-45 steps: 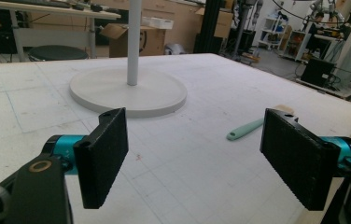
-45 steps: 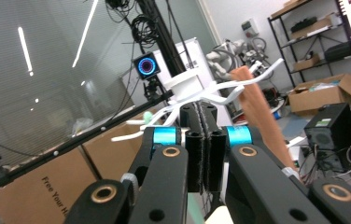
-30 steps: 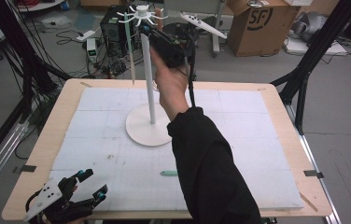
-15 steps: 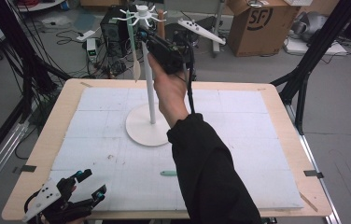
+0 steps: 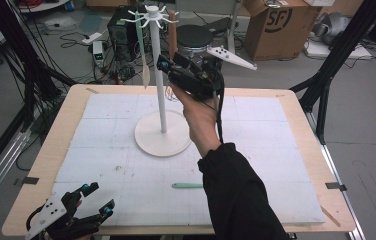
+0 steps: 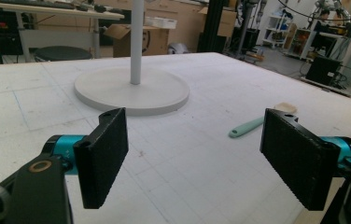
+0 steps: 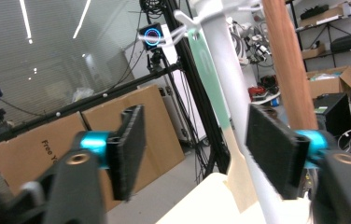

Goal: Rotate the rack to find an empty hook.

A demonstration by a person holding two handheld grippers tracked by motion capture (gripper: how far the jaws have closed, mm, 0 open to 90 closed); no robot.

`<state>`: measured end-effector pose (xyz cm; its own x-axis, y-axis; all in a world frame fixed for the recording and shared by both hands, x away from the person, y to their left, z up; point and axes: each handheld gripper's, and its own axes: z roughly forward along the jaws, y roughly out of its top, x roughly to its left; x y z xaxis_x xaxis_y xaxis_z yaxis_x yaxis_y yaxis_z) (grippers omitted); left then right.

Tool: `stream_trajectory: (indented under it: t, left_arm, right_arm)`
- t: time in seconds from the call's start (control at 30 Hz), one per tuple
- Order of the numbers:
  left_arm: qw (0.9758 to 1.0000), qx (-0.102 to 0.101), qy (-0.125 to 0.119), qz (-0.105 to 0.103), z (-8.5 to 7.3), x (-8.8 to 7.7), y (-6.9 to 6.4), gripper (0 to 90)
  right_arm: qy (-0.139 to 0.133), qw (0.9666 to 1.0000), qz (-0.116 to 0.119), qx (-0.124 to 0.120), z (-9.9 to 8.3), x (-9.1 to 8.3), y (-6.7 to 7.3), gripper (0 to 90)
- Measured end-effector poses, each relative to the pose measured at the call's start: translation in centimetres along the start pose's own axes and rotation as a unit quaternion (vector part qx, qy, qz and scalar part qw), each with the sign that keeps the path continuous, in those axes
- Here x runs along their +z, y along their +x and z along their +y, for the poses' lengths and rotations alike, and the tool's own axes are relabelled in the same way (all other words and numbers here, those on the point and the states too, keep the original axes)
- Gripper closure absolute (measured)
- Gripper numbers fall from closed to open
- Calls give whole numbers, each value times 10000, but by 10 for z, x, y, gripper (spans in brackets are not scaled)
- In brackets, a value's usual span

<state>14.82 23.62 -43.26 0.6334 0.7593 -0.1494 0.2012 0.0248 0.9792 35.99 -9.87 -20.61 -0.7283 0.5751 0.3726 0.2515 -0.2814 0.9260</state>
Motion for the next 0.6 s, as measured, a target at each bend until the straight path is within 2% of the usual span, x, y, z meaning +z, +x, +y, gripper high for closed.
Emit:
stream_trajectory:
  t: [0.03,0.07,0.27,0.37,0.47,0.6]
  left_arm:
    - [10000,0,1,7,0,0,0,240]
    - [10000,-15,-7,18,0,0,0,240]
    - [10000,42,29,6,-1,1,-3,240]
    - [10000,44,80,-26,-2,3,-4,240]
    - [9999,49,100,-27,-3,4,-5,240]
    - [9999,102,101,-32,-2,4,-6,240]
  right_arm:
    - [23,10000,-52,-54,-2,-4,-2,305]
    - [10,9999,-81,-117,-6,-7,-3,297]
    - [84,9998,-40,-153,-22,-36,-13,282]
    - [172,9990,-288,-290,-31,-52,-17,275]
    - [106,9986,-445,-255,-40,-68,-22,275]
    - [182,9983,-502,-218,-50,-85,-28,274]
